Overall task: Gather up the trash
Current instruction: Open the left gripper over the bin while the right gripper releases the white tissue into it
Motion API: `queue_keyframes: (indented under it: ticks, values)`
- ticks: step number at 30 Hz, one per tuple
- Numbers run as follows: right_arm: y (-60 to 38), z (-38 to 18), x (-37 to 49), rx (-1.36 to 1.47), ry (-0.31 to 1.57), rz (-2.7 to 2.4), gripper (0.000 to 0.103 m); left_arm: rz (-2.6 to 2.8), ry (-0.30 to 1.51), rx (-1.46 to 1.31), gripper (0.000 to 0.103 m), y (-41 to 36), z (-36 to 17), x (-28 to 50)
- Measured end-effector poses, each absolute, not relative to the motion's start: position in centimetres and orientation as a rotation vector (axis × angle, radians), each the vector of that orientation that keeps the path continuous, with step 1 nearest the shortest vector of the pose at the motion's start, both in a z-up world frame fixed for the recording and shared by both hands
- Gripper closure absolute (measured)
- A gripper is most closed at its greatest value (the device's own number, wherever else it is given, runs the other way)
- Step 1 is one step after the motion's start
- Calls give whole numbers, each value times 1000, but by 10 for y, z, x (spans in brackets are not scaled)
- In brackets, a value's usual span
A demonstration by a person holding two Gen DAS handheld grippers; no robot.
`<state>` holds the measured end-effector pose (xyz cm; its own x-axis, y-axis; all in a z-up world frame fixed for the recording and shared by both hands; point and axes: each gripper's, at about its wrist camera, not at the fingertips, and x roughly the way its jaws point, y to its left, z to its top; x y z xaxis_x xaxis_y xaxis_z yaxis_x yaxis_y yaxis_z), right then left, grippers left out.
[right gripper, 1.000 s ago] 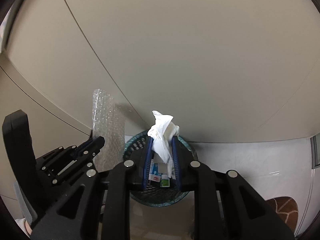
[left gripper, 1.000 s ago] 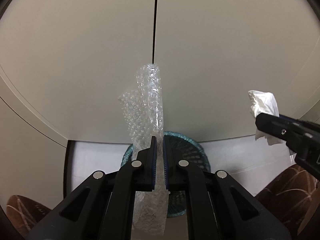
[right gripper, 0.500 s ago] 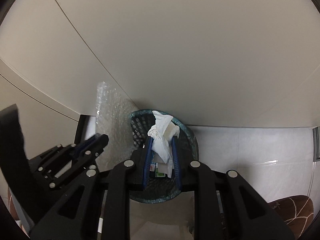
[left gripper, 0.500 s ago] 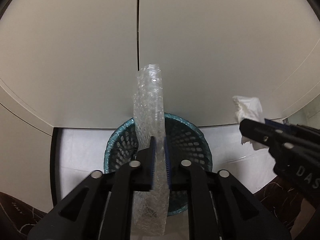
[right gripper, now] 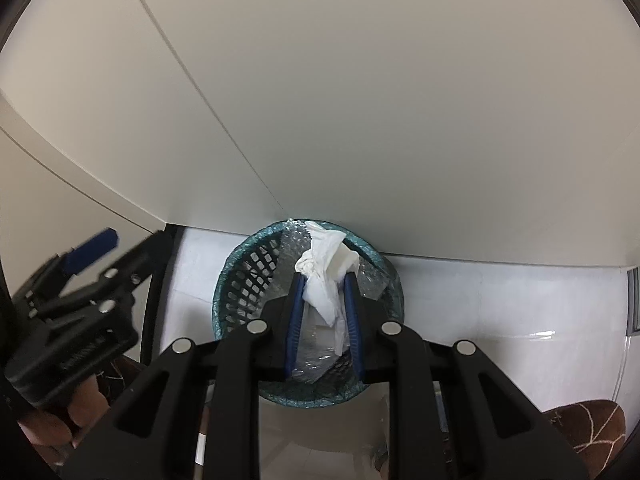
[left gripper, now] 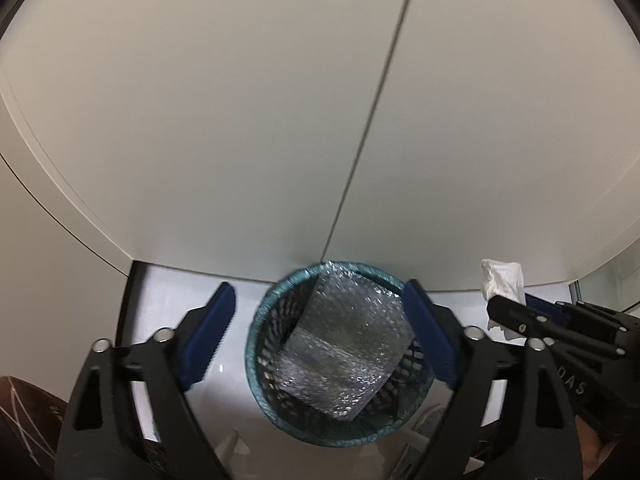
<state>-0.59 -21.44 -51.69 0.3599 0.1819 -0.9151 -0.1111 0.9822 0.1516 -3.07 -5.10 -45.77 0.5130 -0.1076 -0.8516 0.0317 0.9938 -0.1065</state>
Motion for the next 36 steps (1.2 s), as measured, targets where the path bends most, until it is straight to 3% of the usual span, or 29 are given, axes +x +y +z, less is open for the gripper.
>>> queue_keyframes:
  ticks: [4, 11, 19, 36]
  values:
    - [-205, -526, -5, 52, 1192, 216, 83, -69, 1008, -65, 11, -42, -449, -34]
    - [-193, -538, -9, 26, 1203, 240, 80, -51, 1016, -72, 11, -38, -442, -33]
    - [-203, -525, -12, 15, 1191, 224, 54, -31, 1011, -84, 10, -23, -440, -30]
    - [-233, -488, -17, 63, 1117, 146, 22, -76, 1005, -69, 8, -29, -415, -35]
